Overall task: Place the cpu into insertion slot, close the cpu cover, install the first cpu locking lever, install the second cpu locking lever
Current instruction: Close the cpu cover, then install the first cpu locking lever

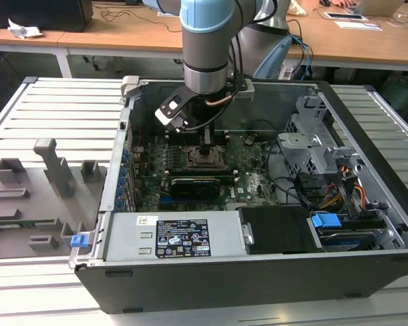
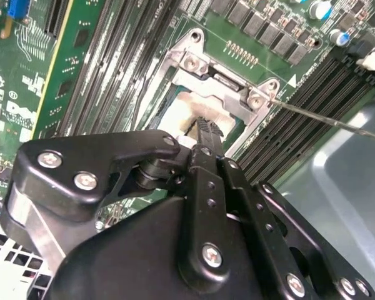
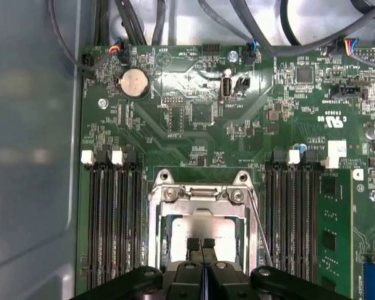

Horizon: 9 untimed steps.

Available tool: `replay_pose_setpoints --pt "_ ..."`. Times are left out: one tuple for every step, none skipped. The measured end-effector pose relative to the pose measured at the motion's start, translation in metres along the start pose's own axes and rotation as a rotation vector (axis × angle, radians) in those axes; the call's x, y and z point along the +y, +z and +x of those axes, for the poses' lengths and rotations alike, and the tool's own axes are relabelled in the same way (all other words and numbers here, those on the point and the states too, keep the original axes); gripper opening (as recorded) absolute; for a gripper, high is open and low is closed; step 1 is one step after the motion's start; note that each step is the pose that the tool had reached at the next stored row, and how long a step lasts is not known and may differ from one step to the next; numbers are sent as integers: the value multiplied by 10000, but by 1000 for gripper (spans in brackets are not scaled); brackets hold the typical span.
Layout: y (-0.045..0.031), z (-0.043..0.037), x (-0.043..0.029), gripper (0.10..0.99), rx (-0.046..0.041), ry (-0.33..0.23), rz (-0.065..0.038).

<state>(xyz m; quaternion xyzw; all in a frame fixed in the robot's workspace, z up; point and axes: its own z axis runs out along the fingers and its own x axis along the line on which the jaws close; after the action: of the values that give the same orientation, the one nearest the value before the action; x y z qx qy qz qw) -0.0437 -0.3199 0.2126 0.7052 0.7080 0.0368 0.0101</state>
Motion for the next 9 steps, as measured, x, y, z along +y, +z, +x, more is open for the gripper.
replay_pose_setpoints --pt "0 0 6 106 -1 0 0" --pt "0 0 6 106 -1 2 1" --pt "0 0 7 106 -1 1 0" --pt "1 0 7 106 0 0 0" --pt "-3 1 8 106 -1 0 1" --pt "-9 0 8 106 -1 0 1" --pt "-14 1 9 106 0 0 0" --pt "-15 1 9 106 1 0 0" --pt "-16 1 9 106 1 0 -1"
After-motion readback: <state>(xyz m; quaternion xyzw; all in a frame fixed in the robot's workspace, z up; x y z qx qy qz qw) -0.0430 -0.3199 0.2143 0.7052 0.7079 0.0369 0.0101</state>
